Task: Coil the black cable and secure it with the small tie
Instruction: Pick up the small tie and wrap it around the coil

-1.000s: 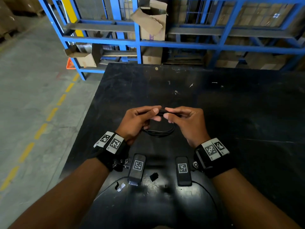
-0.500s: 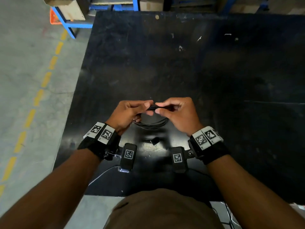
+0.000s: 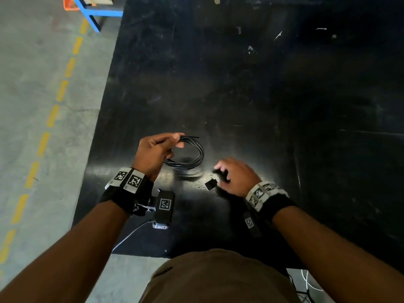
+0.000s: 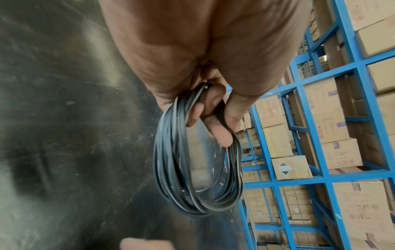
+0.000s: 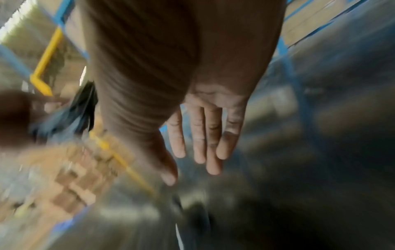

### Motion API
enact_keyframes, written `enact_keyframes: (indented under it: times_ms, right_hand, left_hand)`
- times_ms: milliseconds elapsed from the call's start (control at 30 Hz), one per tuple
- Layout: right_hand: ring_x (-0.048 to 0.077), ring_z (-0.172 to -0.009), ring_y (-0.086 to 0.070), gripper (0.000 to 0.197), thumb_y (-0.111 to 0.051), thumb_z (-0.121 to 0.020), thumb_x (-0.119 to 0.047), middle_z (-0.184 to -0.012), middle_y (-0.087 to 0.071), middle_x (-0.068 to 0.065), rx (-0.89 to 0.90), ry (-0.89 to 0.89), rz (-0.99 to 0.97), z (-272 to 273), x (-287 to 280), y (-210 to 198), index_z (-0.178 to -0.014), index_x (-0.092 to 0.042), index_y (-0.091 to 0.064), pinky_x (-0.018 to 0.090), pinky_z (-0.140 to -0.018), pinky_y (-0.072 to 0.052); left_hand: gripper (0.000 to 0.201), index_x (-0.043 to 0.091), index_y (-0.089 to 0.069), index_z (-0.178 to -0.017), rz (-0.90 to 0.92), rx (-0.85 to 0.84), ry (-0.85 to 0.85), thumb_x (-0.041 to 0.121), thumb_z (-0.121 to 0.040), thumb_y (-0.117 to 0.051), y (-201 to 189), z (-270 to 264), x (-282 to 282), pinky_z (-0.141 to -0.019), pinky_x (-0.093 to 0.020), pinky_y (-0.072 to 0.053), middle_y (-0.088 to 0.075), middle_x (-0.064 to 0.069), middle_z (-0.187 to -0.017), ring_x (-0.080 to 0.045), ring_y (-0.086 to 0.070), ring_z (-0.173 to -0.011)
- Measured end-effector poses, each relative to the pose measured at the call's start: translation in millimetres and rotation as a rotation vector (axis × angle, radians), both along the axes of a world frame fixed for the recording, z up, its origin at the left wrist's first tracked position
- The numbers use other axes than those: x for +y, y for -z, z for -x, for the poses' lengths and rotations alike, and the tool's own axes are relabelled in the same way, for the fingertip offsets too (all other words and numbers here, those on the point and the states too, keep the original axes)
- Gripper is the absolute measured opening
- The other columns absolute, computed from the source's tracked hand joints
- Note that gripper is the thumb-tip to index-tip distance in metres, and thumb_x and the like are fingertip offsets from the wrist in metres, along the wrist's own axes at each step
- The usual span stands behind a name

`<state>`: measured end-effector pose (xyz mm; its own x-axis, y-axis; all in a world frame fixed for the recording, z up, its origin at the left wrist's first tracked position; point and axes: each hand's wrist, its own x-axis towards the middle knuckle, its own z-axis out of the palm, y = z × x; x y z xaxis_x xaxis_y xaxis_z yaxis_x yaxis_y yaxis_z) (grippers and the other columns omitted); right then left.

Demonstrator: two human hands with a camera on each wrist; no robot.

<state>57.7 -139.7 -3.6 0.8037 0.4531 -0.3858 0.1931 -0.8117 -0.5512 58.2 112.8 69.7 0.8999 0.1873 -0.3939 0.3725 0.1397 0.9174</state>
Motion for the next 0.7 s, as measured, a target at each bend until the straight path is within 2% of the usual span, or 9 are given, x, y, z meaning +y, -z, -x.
enact_keyframes:
  times_ms: [100,167,300,367,433,500,567,633,700]
  right_hand:
    - [0.023,-0.095,-0.066,0.06,-0.077,-0.078,-0.039,-0.126,-0.048,0.0,0.086,-0.141,0.164,17.7,14.4,25.3,-0.128,-0.026,-0.047,0.039,-0.081,-0.06]
    - [0.026,-0.092,-0.068,0.053,-0.074,-0.082,-0.035,-0.128,-0.048,0.003,0.04,-0.099,0.158,24.0,21.9,39.2,-0.127,-0.024,-0.048,0.038,-0.078,-0.061]
    - [0.023,-0.089,-0.068,0.011,-0.064,-0.089,-0.01,-0.106,-0.064,0.004,-0.017,0.147,0.055,22.4,28.4,49.2,-0.098,-0.016,-0.066,0.024,-0.075,-0.051]
    - [0.018,-0.085,-0.068,0.014,-0.069,-0.084,-0.006,-0.094,-0.069,-0.001,-0.027,0.293,-0.004,14.5,24.5,43.4,-0.083,-0.02,-0.067,0.011,-0.067,-0.041]
    - [0.013,-0.075,-0.067,0.021,-0.077,-0.08,-0.007,-0.079,-0.07,-0.005,-0.037,0.474,-0.111,2.2,17.9,28.8,-0.074,-0.024,-0.065,0.006,-0.066,-0.04]
    - [0.015,-0.065,-0.071,0.026,-0.083,-0.077,-0.007,-0.071,-0.072,-0.004,-0.034,0.648,-0.263,-12.0,11.6,3.2,-0.07,-0.025,-0.064,0.019,-0.069,-0.052]
    - [0.022,-0.057,-0.073,0.028,-0.083,-0.077,0.002,-0.073,-0.074,0.006,0.012,0.837,-0.545,-24.8,7.6,-34.7,-0.079,-0.02,-0.066,0.03,-0.062,-0.057]
    - [0.022,-0.058,-0.074,0.024,-0.08,-0.079,0.008,-0.077,-0.076,0.013,0.083,0.945,-0.806,-36.7,7.1,-74.8,-0.091,-0.011,-0.069,0.025,-0.057,-0.057]
    - [0.018,-0.062,-0.075,0.016,-0.078,-0.082,0.008,-0.075,-0.077,0.012,0.174,0.975,-0.997,-43.6,13.2,-114.6,-0.091,-0.004,-0.071,0.02,-0.058,-0.058]
  left_hand:
    - [0.015,0.001,-0.076,-0.105,-0.023,-0.011,-0.032,0.006,-0.098,-0.063,0.5,0.6,-2.1,-0.058,-0.025,-0.034,-0.075,-0.012,-0.079,0.0,-0.059,-0.052]
    - [0.014,0.004,-0.077,-0.103,-0.027,-0.029,-0.048,0.007,-0.098,-0.064,-0.6,-0.1,-4.8,-0.057,-0.024,-0.035,-0.077,-0.008,-0.077,0.0,-0.06,-0.052]
    - [0.015,0.006,-0.077,-0.106,-0.07,-0.091,-0.079,0.01,-0.098,-0.066,-7.9,-4.2,-7.4,-0.056,-0.02,-0.038,-0.079,0.002,-0.073,0.0,-0.065,-0.06]
    - [0.015,0.009,-0.079,-0.106,-0.113,-0.128,-0.083,0.013,-0.097,-0.067,-12.7,-7.8,-8.3,-0.058,-0.019,-0.041,-0.08,0.002,-0.076,-0.001,-0.068,-0.068]
    - [0.016,0.008,-0.079,-0.107,-0.155,-0.174,-0.089,0.013,-0.097,-0.068,-18.8,-12.7,-9.9,-0.061,-0.015,-0.045,-0.081,-0.001,-0.082,-0.001,-0.071,-0.073]
    - [0.017,0.004,-0.078,-0.108,-0.193,-0.24,-0.103,0.012,-0.097,-0.068,-26.6,-19.9,-13.3,-0.066,-0.011,-0.048,-0.08,-0.005,-0.089,0.0,-0.073,-0.075]
    - [0.016,0.004,-0.078,-0.108,-0.23,-0.326,-0.117,0.009,-0.096,-0.068,-36.5,-27.4,-19.8,-0.07,-0.012,-0.052,-0.079,-0.007,-0.092,0.0,-0.075,-0.074]
    - [0.015,0.002,-0.077,-0.107,-0.266,-0.422,-0.125,0.006,-0.096,-0.068,-46.2,-35.7,-27.6,-0.077,-0.018,-0.058,-0.079,-0.006,-0.095,-0.006,-0.078,-0.079]
    - [0.015,0.001,-0.078,-0.107,-0.306,-0.508,-0.12,0.005,-0.096,-0.069,-55.6,-43.8,-37.1,-0.079,-0.024,-0.061,-0.08,-0.007,-0.097,-0.013,-0.08,-0.085]
